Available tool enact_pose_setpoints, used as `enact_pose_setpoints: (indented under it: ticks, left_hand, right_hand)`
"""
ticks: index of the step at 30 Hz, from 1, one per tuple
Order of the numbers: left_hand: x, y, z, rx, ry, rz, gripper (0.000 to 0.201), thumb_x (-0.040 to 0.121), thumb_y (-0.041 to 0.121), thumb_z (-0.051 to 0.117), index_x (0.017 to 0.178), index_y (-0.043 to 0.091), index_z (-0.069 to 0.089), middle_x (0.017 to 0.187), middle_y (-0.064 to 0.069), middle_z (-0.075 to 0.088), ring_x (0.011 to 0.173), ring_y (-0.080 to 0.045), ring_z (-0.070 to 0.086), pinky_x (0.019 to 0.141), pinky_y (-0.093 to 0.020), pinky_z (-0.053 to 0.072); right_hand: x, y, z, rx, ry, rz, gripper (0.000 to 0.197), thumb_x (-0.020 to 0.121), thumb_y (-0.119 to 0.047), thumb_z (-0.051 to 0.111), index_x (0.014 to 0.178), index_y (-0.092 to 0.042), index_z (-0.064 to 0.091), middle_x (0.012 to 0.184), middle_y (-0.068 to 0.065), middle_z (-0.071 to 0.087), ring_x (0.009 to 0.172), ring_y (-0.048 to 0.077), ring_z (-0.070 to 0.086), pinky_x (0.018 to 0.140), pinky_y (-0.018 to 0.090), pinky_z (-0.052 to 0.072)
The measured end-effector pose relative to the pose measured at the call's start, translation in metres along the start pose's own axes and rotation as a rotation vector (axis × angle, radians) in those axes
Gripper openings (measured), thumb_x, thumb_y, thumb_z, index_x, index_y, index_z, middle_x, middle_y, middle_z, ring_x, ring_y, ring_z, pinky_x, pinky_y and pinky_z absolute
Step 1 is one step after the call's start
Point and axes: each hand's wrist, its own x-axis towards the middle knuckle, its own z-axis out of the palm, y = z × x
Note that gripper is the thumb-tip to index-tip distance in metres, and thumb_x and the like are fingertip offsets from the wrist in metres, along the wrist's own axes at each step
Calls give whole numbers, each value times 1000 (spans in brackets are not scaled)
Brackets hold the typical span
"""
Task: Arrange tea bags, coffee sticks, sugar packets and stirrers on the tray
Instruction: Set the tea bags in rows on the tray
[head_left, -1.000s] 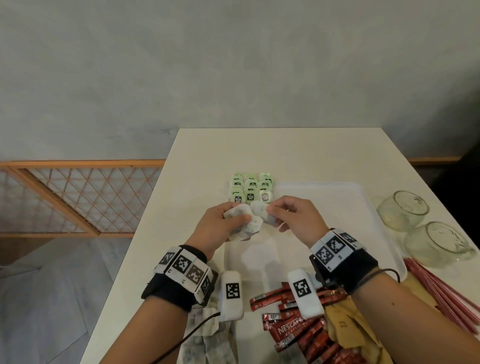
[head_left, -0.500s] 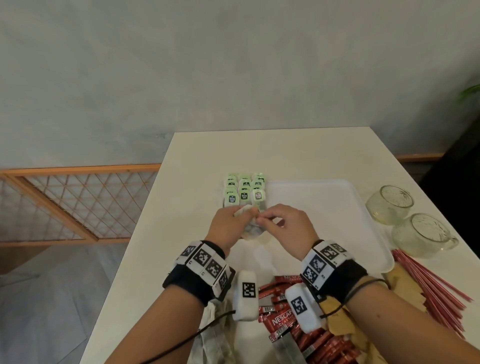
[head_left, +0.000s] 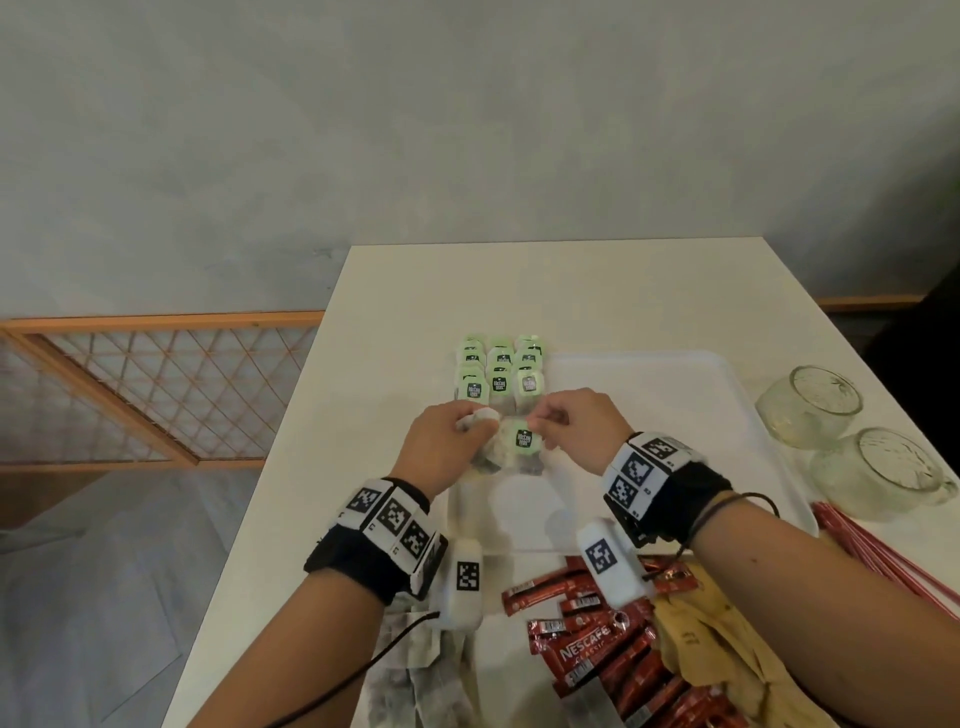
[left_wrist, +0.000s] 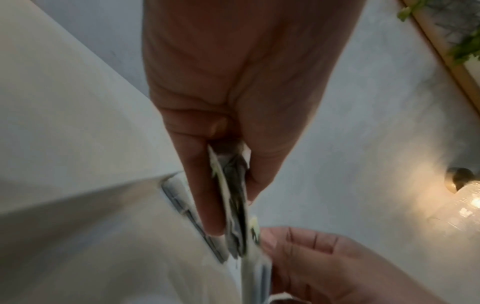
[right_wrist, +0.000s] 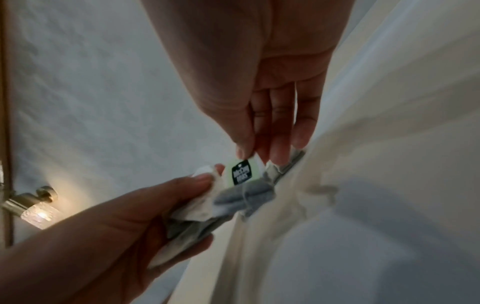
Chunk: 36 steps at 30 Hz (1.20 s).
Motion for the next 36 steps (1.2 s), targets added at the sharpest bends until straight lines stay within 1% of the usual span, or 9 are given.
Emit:
enact_pose_setpoints:
  ticks: [5, 13, 19, 22, 25, 29, 32, 34, 36]
  left_hand:
    - [8, -22, -21, -125, 92, -94, 23, 80, 36, 60, 95, 29, 76, 92, 7, 74, 93, -17, 68, 85, -43, 56]
    - [23, -39, -32, -270, 161, -169, 15, 91, 26, 64, 101, 21, 73, 95, 0, 74, 91, -22, 70, 82, -40, 56]
    - [25, -34, -32, -415, 87, -211, 23, 88, 15, 68, 110, 15, 69, 98, -6, 73, 87, -22, 70, 74, -36, 58]
    - [23, -28, -31, -489, 10, -201, 35, 84, 5, 70, 117, 13, 65, 104, -8, 71, 87, -19, 69, 70, -31, 57]
    - [19, -19, -24, -525, -67, -175, 39, 82, 2, 73, 118, 13, 63, 108, -9, 71, 90, -20, 69, 75, -32, 57]
    - [13, -6, -15, -511, -95, -142, 39, 82, 3, 73, 118, 13, 62, 110, -13, 70, 92, -21, 68, 83, -38, 58]
    - [8, 3, -12, -493, -140, -137, 45, 78, -2, 76, 117, 16, 62, 112, -12, 70, 97, -23, 68, 89, -42, 56]
    - [3, 8, -10, -487, -194, -131, 52, 74, -6, 78, 117, 18, 62, 111, -8, 70, 100, -22, 68, 92, -42, 56]
    - [0, 11, -9, -480, -223, -123, 57, 72, -7, 79, 121, 17, 62, 115, -10, 70, 106, -25, 67, 95, -43, 55]
  right_hand:
    - [26, 5, 8, -157, 49, 45, 13, 92, -27, 61, 91, -19, 70, 89, -6, 65, 85, 15, 61, 78, 27, 48]
    - [58, -14, 15, -235, 122, -9, 17, 94, -24, 56, 93, -14, 70, 99, -1, 65, 90, 19, 61, 82, 35, 52]
    - [68, -14, 16, -218, 99, 5, 14, 91, -21, 58, 91, -15, 71, 101, 1, 65, 93, 19, 62, 83, 36, 52]
    - [59, -13, 14, -71, 154, -11, 11, 90, -22, 63, 96, -18, 71, 100, -3, 65, 91, 11, 61, 83, 28, 50]
    - [41, -20, 13, 132, 127, -22, 13, 89, -27, 65, 98, -21, 72, 91, -5, 68, 80, 9, 61, 73, 18, 46]
    - [11, -23, 7, 270, 40, -92, 32, 92, -4, 48, 101, -26, 70, 84, 8, 68, 60, 11, 60, 59, 23, 47]
    - [-2, -18, -4, 231, 0, -154, 43, 85, 7, 47, 100, -26, 72, 89, 11, 68, 63, 20, 59, 61, 21, 48]
    - [-8, -15, -10, 199, -7, -173, 37, 85, 1, 57, 96, -30, 74, 88, 15, 67, 69, 30, 57, 65, 29, 50]
    - [-13, -13, -15, 196, 7, -186, 25, 85, -9, 67, 94, -31, 75, 90, 12, 67, 65, 21, 54, 67, 24, 48]
